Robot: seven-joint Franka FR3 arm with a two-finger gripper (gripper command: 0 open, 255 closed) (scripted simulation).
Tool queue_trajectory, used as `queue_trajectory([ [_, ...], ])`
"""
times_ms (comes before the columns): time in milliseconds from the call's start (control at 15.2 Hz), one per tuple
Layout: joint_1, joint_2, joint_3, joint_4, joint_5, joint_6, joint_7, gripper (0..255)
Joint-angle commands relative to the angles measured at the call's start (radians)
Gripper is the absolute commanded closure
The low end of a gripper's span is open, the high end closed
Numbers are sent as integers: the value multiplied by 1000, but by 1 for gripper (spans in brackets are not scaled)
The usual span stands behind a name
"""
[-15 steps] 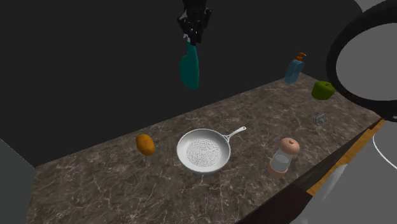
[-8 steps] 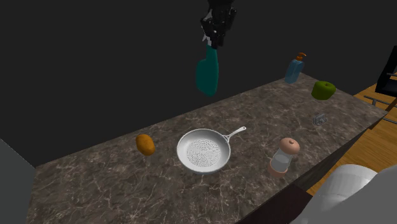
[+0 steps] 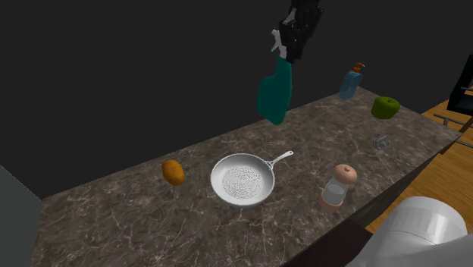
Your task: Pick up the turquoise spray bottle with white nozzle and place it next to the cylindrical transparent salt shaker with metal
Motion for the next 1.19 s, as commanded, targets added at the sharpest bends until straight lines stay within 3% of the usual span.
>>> queue_trajectory([
  [0,-8,-72,0,-50,-11,-21,-8,255],
  [792,-58,-424,0,-168,-66,-247,-78,255],
  [1122,-62,-473,-5,-267,-72,-198,-70,255],
])
